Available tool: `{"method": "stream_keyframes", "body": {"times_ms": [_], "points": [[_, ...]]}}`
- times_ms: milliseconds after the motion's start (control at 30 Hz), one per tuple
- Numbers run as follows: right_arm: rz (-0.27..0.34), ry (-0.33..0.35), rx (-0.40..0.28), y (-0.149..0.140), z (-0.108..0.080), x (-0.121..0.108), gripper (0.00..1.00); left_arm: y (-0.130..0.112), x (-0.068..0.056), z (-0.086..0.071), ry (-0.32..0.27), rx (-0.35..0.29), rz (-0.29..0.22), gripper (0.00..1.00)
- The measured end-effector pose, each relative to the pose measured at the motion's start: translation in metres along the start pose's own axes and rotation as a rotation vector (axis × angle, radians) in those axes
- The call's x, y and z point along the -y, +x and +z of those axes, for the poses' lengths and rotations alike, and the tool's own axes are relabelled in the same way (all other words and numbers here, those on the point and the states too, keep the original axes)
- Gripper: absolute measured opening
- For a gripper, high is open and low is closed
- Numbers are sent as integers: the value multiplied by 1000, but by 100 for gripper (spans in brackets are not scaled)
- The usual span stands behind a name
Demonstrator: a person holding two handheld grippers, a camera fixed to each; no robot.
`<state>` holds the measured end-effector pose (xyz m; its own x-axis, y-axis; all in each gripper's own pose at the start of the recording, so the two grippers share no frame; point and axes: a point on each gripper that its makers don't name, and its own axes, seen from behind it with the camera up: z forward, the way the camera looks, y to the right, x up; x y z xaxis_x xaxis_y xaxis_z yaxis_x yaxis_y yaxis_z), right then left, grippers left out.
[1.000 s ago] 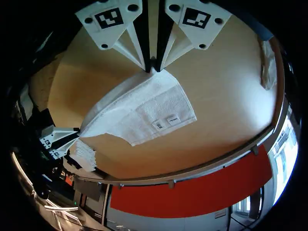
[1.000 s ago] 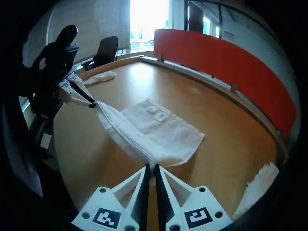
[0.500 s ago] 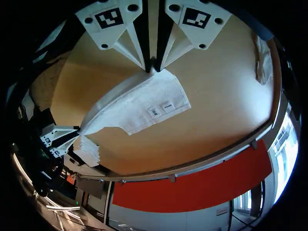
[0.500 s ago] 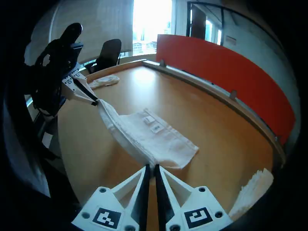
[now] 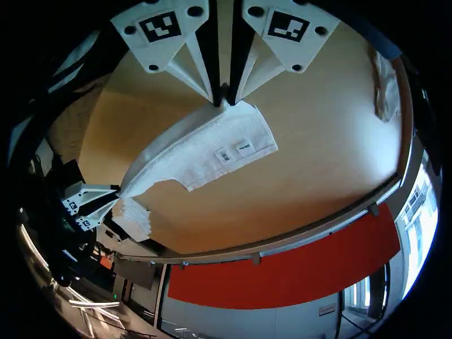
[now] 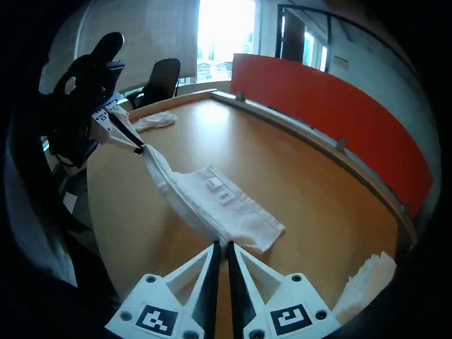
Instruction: Fold towel
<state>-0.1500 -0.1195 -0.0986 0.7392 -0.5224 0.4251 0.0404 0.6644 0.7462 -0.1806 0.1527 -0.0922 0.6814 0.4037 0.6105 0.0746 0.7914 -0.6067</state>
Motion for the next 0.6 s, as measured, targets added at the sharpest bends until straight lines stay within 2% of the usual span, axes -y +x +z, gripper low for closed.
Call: {"method": "stream_keyframes", "body": {"times_ms": [300, 600], "points": [[2, 4, 11, -3, 4, 1, 10, -1, -2, 2, -4, 4, -14, 11], [3, 18, 64, -19, 20, -1, 10, -16, -2, 21, -1, 41, -10, 11]]}}
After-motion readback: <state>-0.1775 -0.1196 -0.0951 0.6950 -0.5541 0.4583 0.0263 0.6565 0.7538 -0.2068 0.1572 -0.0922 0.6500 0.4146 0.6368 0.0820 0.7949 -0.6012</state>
